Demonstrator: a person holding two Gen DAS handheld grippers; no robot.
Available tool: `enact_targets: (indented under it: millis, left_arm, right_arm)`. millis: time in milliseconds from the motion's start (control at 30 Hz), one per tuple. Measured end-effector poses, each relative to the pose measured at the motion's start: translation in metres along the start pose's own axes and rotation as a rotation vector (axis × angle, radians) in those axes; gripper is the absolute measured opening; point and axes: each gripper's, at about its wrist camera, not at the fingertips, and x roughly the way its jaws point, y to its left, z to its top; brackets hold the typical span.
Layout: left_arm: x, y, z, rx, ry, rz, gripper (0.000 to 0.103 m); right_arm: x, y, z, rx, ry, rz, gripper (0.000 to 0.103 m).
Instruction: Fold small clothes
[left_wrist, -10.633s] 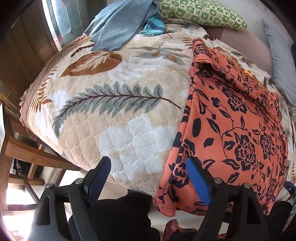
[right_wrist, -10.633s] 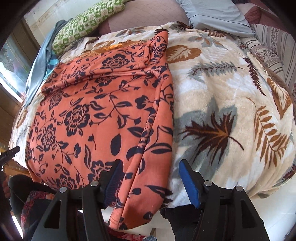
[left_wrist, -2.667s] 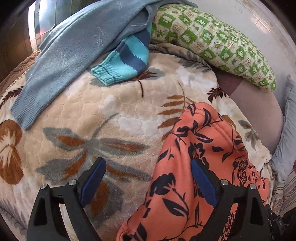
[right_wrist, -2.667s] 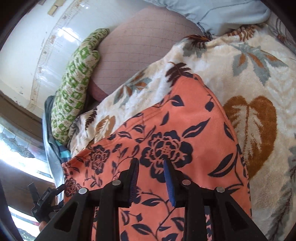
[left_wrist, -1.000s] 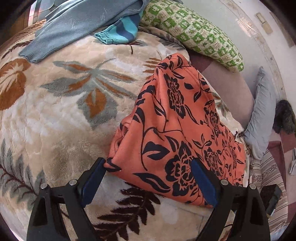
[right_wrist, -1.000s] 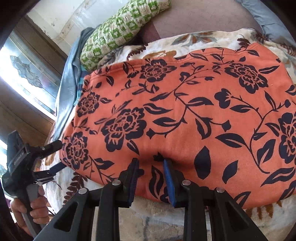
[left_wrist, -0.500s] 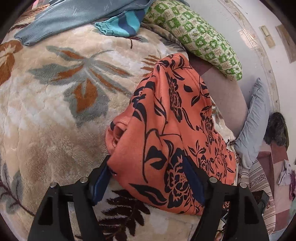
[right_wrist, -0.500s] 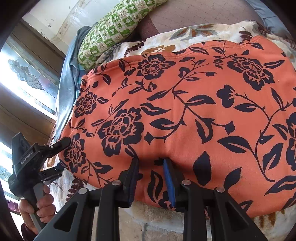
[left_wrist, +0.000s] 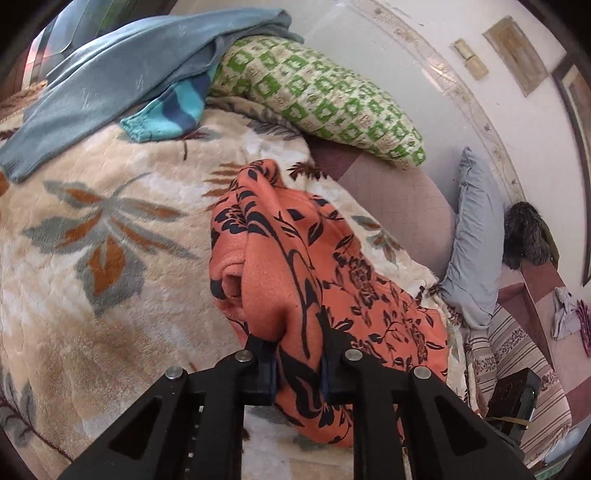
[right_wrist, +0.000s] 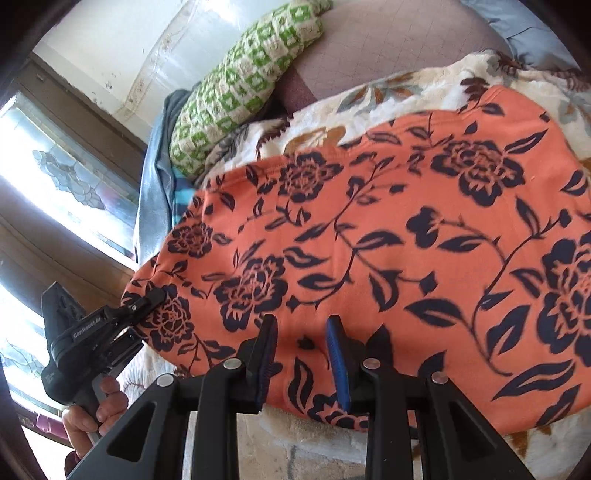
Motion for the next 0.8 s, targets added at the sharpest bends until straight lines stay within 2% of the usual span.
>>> enact_targets:
  millis: [67,200,400,500,600,633,667,700,733,800]
  left_arm:
    - [-0.003,-0.022,0.001,0.061,-0.027,-0.026,0.016]
    - [0.000,-0.069,-0.001,0.169,-0.048,-0.081,0.016]
    - [0.022,-0.137,-0.018,0.286,-0.014,-0.165,0.016]
    - [0.043,-0.174,-0.035,0.341,0.044,-0.200,0.016]
    - [0.069,-0.210,-0.066,0.422,0.120,-0.223,0.016]
    - [0.079,-0.220,-0.080,0.463,0.155,-0.228,0.016]
    - [0.090,-0.228,-0.095,0.504,0.192,-0.224,0.016]
    - [0.100,-0.233,-0.110,0.537,0.232,-0.214,0.016]
    - [0.109,-0.233,-0.123,0.557,0.270,-0.205,0.016]
    - [0.122,-0.227,-0.141,0.577,0.311,-0.175,0.016]
  right_arm:
    - [-0.013,-0.012,0.009,0.039,-0.036,0.025,0.031]
    - [-0.038,-0.047,0.027,0.143,-0.107,0.016,0.031]
    - [-0.086,-0.100,0.051,0.317,-0.234,0.061,0.031]
    - [-0.104,-0.122,0.063,0.389,-0.275,0.149,0.032]
    - [-0.095,-0.142,0.075,0.470,-0.193,0.356,0.032]
    - [-0.088,-0.148,0.077,0.502,-0.153,0.423,0.036]
    - [-0.080,-0.153,0.079,0.535,-0.119,0.468,0.045]
    - [-0.073,-0.157,0.080,0.562,-0.090,0.483,0.070]
    - [-0.066,-0.160,0.082,0.573,-0.069,0.470,0.075]
    - [-0.054,-0.166,0.085,0.593,-0.032,0.429,0.075]
